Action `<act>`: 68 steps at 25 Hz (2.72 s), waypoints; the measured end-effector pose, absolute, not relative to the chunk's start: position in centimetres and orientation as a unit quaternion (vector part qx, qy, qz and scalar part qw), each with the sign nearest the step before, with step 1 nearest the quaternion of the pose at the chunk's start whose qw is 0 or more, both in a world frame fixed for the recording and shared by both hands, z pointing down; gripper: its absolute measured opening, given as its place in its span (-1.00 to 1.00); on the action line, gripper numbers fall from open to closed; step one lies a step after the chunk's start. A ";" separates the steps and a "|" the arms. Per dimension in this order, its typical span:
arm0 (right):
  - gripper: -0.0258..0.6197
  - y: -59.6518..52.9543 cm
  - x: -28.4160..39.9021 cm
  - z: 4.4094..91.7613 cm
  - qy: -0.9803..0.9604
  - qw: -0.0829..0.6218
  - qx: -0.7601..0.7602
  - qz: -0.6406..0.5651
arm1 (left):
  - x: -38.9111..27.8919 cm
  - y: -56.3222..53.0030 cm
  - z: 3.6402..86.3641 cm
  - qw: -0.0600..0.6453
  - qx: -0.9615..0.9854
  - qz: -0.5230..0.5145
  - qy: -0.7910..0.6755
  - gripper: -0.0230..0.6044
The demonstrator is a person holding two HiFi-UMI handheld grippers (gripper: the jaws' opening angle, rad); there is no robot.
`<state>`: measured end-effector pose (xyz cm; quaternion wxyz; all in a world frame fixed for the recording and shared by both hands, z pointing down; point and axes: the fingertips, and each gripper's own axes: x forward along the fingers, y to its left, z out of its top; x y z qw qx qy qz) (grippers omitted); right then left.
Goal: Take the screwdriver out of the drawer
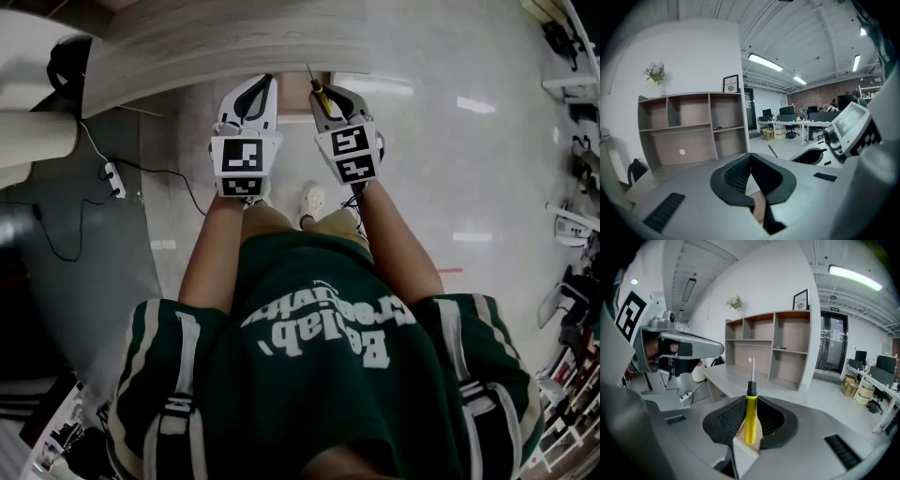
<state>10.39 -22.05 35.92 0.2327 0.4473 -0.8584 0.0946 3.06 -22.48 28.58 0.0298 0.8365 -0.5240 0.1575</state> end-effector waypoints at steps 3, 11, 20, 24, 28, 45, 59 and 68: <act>-0.66 -21.4 10.9 33.9 -0.863 0.215 0.449 0.087 | 3.3 -21.4 27.5 0.024 0.834 0.154 -0.530 -0.87; -0.66 -19.9 11.3 28.4 -0.863 0.183 0.468 0.057 | 2.5 -19.6 23.6 -0.003 0.835 0.142 -0.532 -0.87; -0.66 -18.3 8.7 23.1 -0.852 0.156 0.498 0.038 | -1.0 -17.7 19.9 -0.021 0.843 0.136 -0.520 -0.86; -0.66 -17.1 7.1 21.2 -0.848 0.144 0.510 0.028 | -3.5 -16.8 18.1 -0.028 0.846 0.123 -0.517 -0.87; -0.66 -16.3 5.7 19.1 -0.844 0.129 0.520 0.021 | -5.2 -15.8 16.4 -0.039 0.851 0.113 -0.511 -0.87; -0.66 -13.9 2.3 16.6 -0.834 0.107 0.541 -0.006 | -9.8 -13.6 14.7 -0.053 0.855 0.096 -0.507 -0.87; -0.66 -13.8 1.6 15.9 -0.836 0.097 0.541 -0.008 | -10.6 -13.6 14.5 -0.053 0.855 0.096 -0.507 -0.87; -0.66 -13.6 1.3 16.3 -0.836 0.106 0.539 -0.011 | -11.0 -13.4 14.5 -0.052 0.855 0.096 -0.507 -0.87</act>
